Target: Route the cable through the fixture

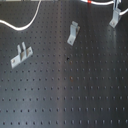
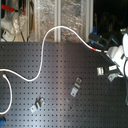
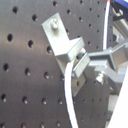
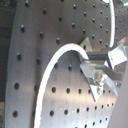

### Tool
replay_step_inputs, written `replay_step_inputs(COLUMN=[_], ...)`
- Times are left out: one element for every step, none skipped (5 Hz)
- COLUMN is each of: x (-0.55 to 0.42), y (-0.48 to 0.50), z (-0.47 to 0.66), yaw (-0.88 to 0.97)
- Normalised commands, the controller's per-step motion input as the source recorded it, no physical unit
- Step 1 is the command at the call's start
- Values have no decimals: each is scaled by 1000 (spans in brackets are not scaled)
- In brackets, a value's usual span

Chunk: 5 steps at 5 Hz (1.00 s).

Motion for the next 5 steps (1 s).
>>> replay_step_inputs(x=[133,125,117,65,101], y=[258,216,204,192,448], z=[186,159,73,94,-15], yaw=[-606,-703,-660,-691,-617])
